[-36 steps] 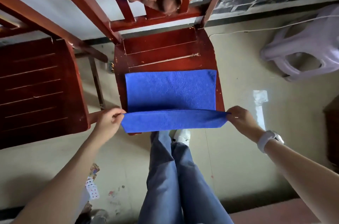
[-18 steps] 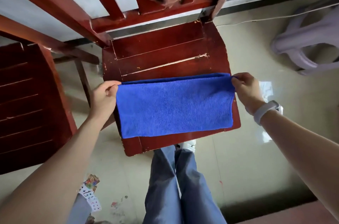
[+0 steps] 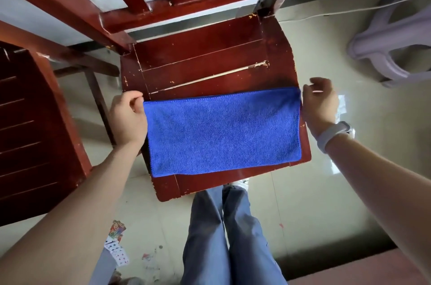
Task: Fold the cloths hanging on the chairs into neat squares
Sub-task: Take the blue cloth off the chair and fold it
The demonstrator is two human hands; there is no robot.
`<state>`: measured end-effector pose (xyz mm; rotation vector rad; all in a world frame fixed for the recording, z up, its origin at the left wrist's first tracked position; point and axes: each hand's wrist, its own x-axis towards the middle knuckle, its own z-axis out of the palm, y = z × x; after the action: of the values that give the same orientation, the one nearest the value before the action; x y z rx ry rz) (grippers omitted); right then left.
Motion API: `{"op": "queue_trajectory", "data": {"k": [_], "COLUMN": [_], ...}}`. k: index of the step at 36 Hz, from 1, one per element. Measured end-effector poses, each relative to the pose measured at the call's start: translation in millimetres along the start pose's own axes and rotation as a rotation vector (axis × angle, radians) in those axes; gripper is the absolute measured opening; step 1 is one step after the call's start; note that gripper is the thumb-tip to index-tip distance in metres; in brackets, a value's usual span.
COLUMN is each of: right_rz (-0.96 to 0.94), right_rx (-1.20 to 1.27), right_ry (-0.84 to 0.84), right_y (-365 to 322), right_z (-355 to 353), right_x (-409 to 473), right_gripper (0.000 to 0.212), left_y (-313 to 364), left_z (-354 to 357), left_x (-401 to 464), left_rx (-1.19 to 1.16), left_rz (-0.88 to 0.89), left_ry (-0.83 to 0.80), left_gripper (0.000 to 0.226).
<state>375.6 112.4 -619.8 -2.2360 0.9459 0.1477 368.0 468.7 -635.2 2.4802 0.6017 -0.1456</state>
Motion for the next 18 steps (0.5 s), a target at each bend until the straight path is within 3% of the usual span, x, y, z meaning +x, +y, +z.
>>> {"op": "queue_trajectory", "data": {"k": [3,5,8,12,15,18], "right_rz": [-0.267,-0.477,-0.799,-0.805,-0.745,-0.793], "right_rx": [-0.090,-0.238,-0.569,-0.800,-0.833,-0.852], "right_ry": [0.111,-0.016,-0.232,-0.349,-0.331,-0.323], "right_y": [-2.6,-4.8,4.0,11.4,18.2,27.2], "right_z": [-0.5,3.5,22.5,45.0,46.9,42.3], "right_x": [-23.0,-45.5,-67.7,-68.2,-52.3,-36.5], "right_gripper": [0.033,0.039,0.046,0.050,0.051,0.050], "left_y": [12.3,21.7,27.1,27.4,22.7,14.9], "left_z": [-1.9,0.9,16.9,43.1,52.6,54.9], "left_x": [-14.1,-30.1,-54.2,-65.4,-53.8,-45.4], "left_rx": [0.105,0.192,0.335,0.507,0.542,0.567], "left_rz": [0.140,0.285,0.525,0.562,0.442,0.442], "left_ry": [0.077,0.034,-0.155,-0.323,-0.324,-0.304], "left_gripper": [0.025,0.030,0.039,0.049,0.053,0.054]}}
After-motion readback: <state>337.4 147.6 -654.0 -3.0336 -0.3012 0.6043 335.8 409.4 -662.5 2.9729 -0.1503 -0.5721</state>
